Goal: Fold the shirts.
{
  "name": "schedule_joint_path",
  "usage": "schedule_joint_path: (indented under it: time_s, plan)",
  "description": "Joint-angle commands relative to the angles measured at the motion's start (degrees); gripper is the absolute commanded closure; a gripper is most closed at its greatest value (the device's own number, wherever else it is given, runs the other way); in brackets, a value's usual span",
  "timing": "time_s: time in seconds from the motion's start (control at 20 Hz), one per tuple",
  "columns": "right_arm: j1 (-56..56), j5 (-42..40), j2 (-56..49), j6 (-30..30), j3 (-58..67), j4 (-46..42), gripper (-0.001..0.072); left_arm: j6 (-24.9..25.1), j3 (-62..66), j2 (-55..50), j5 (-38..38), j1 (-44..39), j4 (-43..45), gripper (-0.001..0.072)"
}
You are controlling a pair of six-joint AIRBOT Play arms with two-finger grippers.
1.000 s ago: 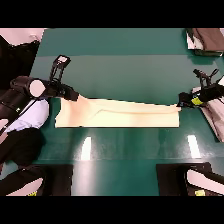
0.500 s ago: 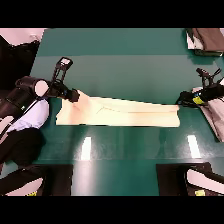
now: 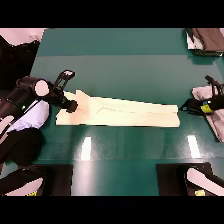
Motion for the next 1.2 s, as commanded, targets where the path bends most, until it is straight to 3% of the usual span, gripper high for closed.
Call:
schedule_joint_path:
  time_s: [0.0,0.05,0.1,0.15,0.45,0.75,0.8,0.85,0.9,0.95,1.15]
  plan:
    - [-9.6,-1.7,0.44,-9.16,-6.58,11.52,0.013,0.7,0.0,0.02,0.5,-0.02,-10.21,0.0357]
    - [-12.09,-1.64,-0.94,-11.96,-7.52,14.84,0.0128,1.42,0.0,0.02,0.72,-0.07,-12.74,0.0477]
    - [-13.81,-1.25,-2.71,-13.46,-8.02,16.74,0.0124,2.43,0.0,0.02,0.72,-0.07,-14.64,0.0652]
    - [-14.86,-0.55,-5.05,-14.73,-8.17,18.21,0.0121,3.43,0.0,0.02,0.92,-0.07,-15.96,0.0682]
    - [-11.3,-0.63,-16.28,-20.72,-8.15,21.38,0.0121,3.5,0.0,0.02,0.98,-0.07,-16.74,0.0683]
    - [-7.96,-3.28,-19.21,-23.98,-8.15,28.65,0.0131,3.5,0.0,-0.04,1.44,-0.09,-17.18,0.0684]
    - [-7.34,-3.69,-19.21,-24.15,-8.15,28.52,0.0187,3.5,0.0,-0.04,2.58,-0.68,-17.0,0.0684]
    - [-6.71,-4.04,-19.19,-24.81,-8.15,28.57,0.0342,3.5,0.0,-0.04,4.15,-2.03,-16.81,0.0685]
    - [-5.84,-4.11,-19.19,-26.21,-8.15,28.89,0.0556,3.45,0.0,-0.07,6.32,-4.04,-16.59,0.0685]
    - [-4.98,-3.85,-19.19,-27.85,-8.15,29.86,0.0699,3.15,0.04,-0.39,8.44,-6.16,-16.39,0.0685]
    - [-2.51,-3.41,-14.73,-28.39,-8.02,32.92,0.0697,0.24,3.96,-7.82,10.19,-13.81,-16.39,0.0685]
